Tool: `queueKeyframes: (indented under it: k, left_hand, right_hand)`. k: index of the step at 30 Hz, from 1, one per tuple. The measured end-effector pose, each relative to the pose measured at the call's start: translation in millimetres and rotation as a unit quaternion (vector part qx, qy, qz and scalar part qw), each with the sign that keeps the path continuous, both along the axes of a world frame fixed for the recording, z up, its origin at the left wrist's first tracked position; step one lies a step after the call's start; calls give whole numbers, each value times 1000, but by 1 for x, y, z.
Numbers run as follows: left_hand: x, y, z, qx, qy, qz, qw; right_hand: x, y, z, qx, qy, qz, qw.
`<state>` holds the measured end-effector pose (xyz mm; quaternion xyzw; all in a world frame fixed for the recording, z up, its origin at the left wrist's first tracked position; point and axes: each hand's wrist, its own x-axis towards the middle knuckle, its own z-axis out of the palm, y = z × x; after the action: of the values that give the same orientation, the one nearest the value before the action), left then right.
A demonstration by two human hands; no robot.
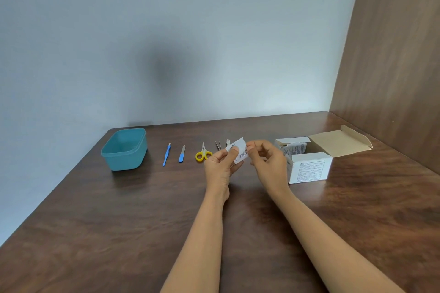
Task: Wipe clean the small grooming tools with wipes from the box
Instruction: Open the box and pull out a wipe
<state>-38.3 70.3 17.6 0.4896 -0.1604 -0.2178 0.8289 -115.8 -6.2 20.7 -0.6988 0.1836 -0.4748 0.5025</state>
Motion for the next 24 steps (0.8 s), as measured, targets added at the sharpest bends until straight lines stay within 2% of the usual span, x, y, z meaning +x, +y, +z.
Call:
queueKeyframes:
  k: [10, 13, 17, 24]
  left_hand:
    - [2, -1, -4, 24, -45, 31, 998]
    - [1, 1, -4, 18, -47, 33, 998]
    - [2, 2, -4, 15, -64, 27, 997]
    - [2, 4, -3, 24, -79, 8, 997]
  right_hand:
    - [0, -6, -1, 35, -9, 22, 999]
    - [1, -9, -1, 91, -26, 39, 995]
    - [0, -9, 2, 163, -5, 81, 983]
    - [-2, -9, 2, 129, -4, 90, 988]
